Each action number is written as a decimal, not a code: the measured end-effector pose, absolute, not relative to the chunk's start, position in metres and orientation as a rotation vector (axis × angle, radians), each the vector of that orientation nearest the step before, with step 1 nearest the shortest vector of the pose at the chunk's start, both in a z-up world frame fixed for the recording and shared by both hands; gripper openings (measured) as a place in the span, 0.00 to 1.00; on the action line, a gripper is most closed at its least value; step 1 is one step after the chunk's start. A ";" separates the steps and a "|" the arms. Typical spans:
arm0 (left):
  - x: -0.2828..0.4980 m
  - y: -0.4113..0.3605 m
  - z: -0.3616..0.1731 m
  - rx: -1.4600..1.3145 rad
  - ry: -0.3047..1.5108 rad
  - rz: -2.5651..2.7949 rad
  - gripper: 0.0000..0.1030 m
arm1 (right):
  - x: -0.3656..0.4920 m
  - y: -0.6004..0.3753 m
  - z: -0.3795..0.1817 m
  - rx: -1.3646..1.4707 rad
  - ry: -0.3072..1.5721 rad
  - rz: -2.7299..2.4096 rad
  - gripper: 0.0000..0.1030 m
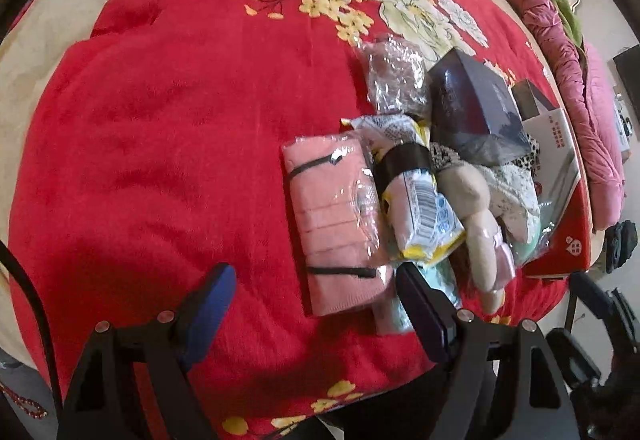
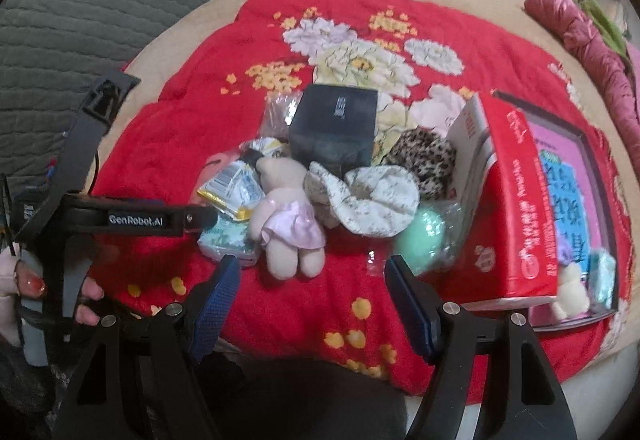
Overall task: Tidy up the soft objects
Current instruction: 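Grasp the pink rolled towel with left tool while right tool grasps the pink-dressed bear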
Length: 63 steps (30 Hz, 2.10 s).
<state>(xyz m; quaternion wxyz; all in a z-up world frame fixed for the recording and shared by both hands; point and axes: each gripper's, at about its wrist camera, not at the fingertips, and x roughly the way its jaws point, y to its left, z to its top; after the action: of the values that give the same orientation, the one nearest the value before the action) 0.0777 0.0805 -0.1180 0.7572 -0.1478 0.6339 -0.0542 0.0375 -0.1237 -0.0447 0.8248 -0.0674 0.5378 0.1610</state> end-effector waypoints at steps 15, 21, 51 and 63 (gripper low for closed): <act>0.085 0.097 -0.124 -0.389 1.395 -0.144 0.74 | 0.077 -0.111 -0.103 -0.065 1.263 0.347 0.73; 0.091 0.097 -0.126 -0.397 1.395 -0.132 0.74 | 0.081 -0.108 -0.110 -0.048 1.260 0.383 0.58; 0.084 0.098 -0.116 -0.314 1.335 -0.077 0.34 | 0.054 -0.127 -0.098 0.044 1.251 0.469 0.30; 0.068 0.093 -0.074 -0.309 1.266 -0.131 0.34 | 0.060 -0.118 -0.102 -0.047 1.232 0.443 0.29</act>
<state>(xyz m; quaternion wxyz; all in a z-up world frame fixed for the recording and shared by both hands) 0.0681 0.0931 -0.0745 0.7930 -0.1438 0.5889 -0.0611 0.0599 -0.1178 -0.1021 0.7932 -0.0218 0.5727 0.2058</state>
